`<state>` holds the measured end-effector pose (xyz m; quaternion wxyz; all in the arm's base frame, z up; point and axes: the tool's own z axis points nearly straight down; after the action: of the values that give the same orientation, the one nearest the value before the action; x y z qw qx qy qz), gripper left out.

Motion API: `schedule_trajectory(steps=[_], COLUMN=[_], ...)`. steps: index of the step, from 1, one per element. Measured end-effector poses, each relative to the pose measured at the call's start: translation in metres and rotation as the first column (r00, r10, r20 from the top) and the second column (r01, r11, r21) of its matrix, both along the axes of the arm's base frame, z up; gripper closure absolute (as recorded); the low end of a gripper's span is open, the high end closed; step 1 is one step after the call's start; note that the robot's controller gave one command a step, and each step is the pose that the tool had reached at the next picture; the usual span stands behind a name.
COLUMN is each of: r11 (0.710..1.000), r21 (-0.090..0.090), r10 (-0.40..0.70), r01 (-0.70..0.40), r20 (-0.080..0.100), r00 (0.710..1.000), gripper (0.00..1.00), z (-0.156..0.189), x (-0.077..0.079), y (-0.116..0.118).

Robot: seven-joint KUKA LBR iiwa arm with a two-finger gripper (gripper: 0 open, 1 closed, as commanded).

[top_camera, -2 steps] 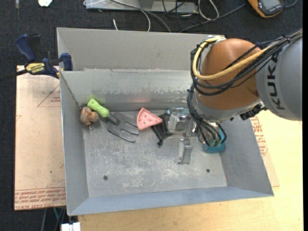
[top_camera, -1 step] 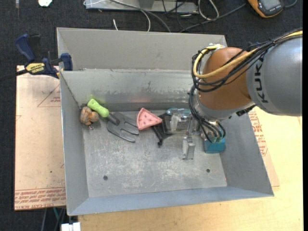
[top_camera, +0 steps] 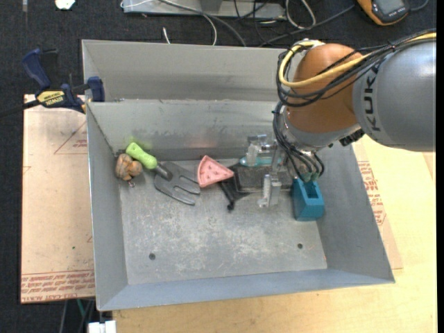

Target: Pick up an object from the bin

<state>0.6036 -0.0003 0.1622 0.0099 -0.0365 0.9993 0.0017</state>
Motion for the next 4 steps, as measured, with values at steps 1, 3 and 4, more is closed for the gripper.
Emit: schedule_trajectory(steps=[1, 3, 4], r11=[0.962, 0.905, 0.905], r21=[0.001, 0.011, 0.011], r10=[-0.273, -0.426, -0.426], r01=[0.273, 0.426, 0.426], r20=[-0.012, -0.001, -0.001], r00=[0.962, 0.905, 0.905], gripper=[0.0, 1.0, 1.0], z=[-0.032, -0.091, -0.091], x=[0.01, 0.021, 0.021], y=[-0.01, -0.042, -0.042])
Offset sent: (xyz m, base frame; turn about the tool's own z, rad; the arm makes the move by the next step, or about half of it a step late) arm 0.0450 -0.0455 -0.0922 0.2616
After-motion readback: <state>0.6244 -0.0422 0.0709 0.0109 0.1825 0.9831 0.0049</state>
